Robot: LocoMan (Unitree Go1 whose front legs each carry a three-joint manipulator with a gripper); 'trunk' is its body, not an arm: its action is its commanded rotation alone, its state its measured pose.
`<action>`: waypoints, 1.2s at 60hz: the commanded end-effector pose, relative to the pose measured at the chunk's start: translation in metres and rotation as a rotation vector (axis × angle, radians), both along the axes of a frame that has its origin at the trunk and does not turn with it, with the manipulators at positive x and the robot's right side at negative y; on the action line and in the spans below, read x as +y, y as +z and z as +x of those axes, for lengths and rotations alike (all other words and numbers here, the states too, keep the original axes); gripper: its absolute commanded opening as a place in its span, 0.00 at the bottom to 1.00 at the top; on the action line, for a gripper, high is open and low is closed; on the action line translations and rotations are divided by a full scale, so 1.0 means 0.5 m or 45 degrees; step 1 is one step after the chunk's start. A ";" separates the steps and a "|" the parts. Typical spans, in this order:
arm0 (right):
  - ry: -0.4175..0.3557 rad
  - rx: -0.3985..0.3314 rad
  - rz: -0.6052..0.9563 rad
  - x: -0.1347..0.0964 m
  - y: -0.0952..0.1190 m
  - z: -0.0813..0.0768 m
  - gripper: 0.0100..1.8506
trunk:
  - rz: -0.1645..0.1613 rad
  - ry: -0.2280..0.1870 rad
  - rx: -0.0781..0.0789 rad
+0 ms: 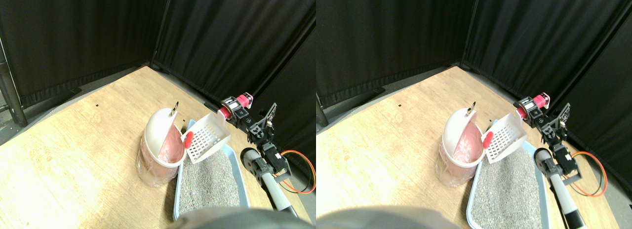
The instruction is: Scoop (unimanual)
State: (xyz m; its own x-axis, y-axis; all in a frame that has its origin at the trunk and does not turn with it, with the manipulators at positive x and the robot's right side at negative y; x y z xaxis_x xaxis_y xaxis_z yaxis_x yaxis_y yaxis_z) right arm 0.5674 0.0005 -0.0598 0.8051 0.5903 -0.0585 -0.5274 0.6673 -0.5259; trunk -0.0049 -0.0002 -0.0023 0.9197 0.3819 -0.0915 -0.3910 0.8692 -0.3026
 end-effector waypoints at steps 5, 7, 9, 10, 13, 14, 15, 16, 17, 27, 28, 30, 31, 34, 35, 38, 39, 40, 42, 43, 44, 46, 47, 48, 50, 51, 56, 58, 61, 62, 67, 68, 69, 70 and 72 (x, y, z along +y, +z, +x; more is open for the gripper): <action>0.023 -0.057 0.092 0.016 0.040 -0.018 0.13 | -0.017 0.117 0.015; 0.010 -0.049 0.098 0.017 0.044 -0.021 0.12 | -0.017 0.118 0.013; 0.006 -0.046 0.101 0.017 0.045 -0.022 0.12 | -0.017 0.118 0.013; 0.000 -0.036 0.110 0.017 0.047 -0.023 0.12 | -0.017 0.118 0.013; -0.022 -0.002 0.154 0.018 0.052 -0.026 0.11 | -0.018 0.119 0.011; -0.016 -0.001 0.165 0.018 0.053 -0.027 0.12 | -0.018 0.119 0.011; -0.014 0.001 0.179 0.017 0.053 -0.029 0.12 | -0.018 0.119 0.011; -0.012 0.001 0.184 0.017 0.054 -0.029 0.12 | -0.018 0.120 0.011; -0.012 0.001 0.184 0.017 0.054 -0.029 0.12 | -0.018 0.120 0.011; -0.037 0.030 0.182 0.017 0.052 -0.035 0.10 | -0.016 0.119 0.010; -0.036 0.028 0.181 0.018 0.051 -0.035 0.10 | -0.016 0.119 0.010; -0.035 0.026 0.180 0.018 0.051 -0.035 0.11 | -0.016 0.119 0.010; -0.036 0.025 0.178 0.018 0.050 -0.036 0.11 | -0.016 0.119 0.010; -0.030 0.021 0.174 0.018 0.048 -0.038 0.12 | -0.015 0.119 0.008; -0.028 0.020 0.175 0.019 0.048 -0.039 0.13 | -0.015 0.119 0.008; -0.001 0.009 0.170 0.019 0.043 -0.041 0.15 | -0.016 0.117 0.010; 0.001 0.006 0.165 0.020 0.042 -0.041 0.15 | -0.016 0.117 0.010; -0.007 0.002 0.150 0.021 0.041 -0.043 0.15 | -0.016 0.117 0.010; 0.017 -0.010 0.130 0.023 0.037 -0.045 0.14 | -0.019 0.117 0.007; 0.013 -0.003 0.130 0.023 0.037 -0.047 0.15 | -0.019 0.117 0.007; 0.013 -0.003 0.130 0.023 0.037 -0.047 0.15 | -0.019 0.117 0.007; 0.007 0.003 0.131 0.024 0.037 -0.049 0.16 | -0.019 0.117 0.007; 0.014 -0.001 0.137 0.024 0.036 -0.050 0.17 | -0.019 0.117 0.007; 0.020 -0.005 0.140 0.024 0.035 -0.050 0.17 | -0.017 0.119 0.007; 0.047 -0.017 0.145 0.023 0.034 -0.047 0.18 | -0.017 0.118 0.007; 0.042 -0.017 0.143 0.022 0.034 -0.047 0.18 | -0.016 0.116 0.008; 0.015 -0.013 0.146 0.019 0.034 -0.046 0.17 | -0.015 0.114 0.009; 0.013 -0.005 0.154 0.018 0.034 -0.045 0.17 | -0.013 0.112 0.010; 0.007 -0.004 0.171 0.015 0.034 -0.044 0.17 | -0.010 0.109 0.011; 0.000 -0.001 0.175 0.013 0.034 -0.043 0.16 | -0.010 0.109 0.011; -0.014 0.015 0.230 0.003 0.031 -0.040 0.16 | -0.001 0.094 0.014; -0.022 0.019 0.234 0.001 0.031 -0.040 0.16 | 0.003 0.090 0.014; -0.022 0.019 0.234 0.001 0.031 -0.040 0.16 | 0.004 0.088 0.014; -0.057 0.032 0.236 -0.002 0.031 -0.040 0.14 | 0.006 0.085 0.014; -0.073 0.045 0.250 -0.009 0.031 -0.038 0.11 | 0.010 0.075 0.016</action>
